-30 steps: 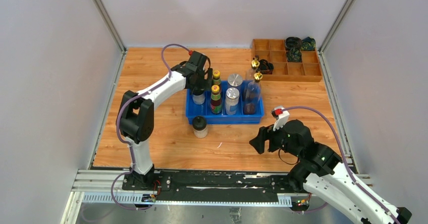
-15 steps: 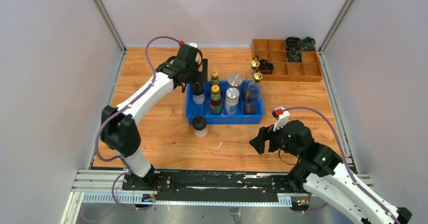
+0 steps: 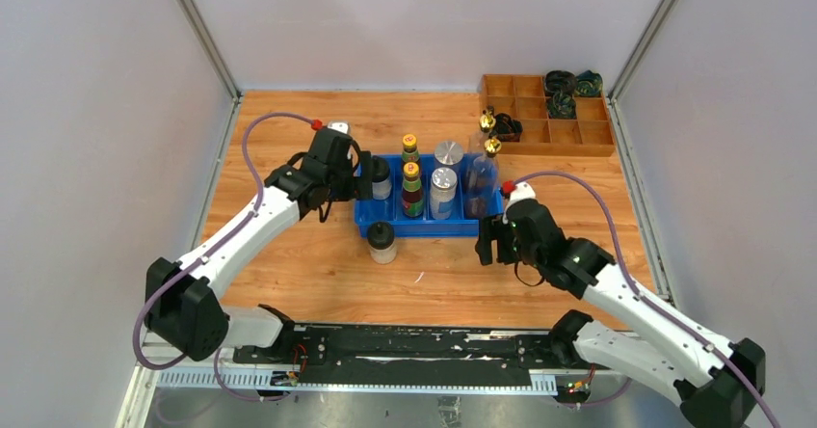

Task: Organize the condiment bottles
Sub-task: Move the storage box to the center of the board.

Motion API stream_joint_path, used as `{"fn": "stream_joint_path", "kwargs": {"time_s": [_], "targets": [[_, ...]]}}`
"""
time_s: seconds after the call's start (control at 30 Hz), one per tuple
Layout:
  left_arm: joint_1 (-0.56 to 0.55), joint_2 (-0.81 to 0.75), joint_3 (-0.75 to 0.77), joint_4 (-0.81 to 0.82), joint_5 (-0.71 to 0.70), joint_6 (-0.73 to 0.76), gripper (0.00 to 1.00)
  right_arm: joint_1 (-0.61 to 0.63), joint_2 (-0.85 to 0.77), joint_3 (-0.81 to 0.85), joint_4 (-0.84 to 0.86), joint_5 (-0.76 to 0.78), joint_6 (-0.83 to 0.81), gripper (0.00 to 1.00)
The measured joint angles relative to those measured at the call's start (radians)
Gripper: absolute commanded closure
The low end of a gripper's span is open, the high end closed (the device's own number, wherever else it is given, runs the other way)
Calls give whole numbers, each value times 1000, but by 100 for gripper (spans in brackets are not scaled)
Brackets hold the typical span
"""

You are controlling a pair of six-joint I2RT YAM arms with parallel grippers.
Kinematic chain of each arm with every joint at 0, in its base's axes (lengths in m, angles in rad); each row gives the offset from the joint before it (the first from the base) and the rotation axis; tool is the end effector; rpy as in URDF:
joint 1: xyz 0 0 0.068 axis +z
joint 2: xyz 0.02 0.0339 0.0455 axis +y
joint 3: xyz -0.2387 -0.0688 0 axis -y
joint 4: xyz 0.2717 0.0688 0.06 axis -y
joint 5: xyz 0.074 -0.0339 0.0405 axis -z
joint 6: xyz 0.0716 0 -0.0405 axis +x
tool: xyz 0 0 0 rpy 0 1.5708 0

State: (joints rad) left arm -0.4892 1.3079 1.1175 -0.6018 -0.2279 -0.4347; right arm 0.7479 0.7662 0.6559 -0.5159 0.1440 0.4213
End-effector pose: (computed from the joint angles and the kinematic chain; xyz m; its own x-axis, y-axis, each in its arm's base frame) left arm 0.3051 -0.1441 0.2492 -0.7038 -0.0901 -0.7047 0.0235 0.9884 -0.1499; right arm 0.1844 0.1571 0.2238 -0.6325 -0.0347 -0.7738 -0.3607 0.8973 0.2546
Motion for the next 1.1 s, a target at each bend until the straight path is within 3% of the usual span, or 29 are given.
{"fn": "stream_joint_path", "kwargs": {"time_s": [0.13, 0.37, 0.93, 1.1], "targets": [[0, -8, -59, -3, -3, -23, 0, -86, 80, 20, 60, 19, -3, 42], [0, -89, -110, 4, -25, -57, 0, -296, 103, -29, 213, -66, 10, 47], [0, -107, -171, 25, -45, -89, 0, -375, 306, -31, 350, -159, 1, 49], [0, -107, -171, 25, -46, -89, 0, -402, 350, -31, 390, -165, -5, 54]]}}
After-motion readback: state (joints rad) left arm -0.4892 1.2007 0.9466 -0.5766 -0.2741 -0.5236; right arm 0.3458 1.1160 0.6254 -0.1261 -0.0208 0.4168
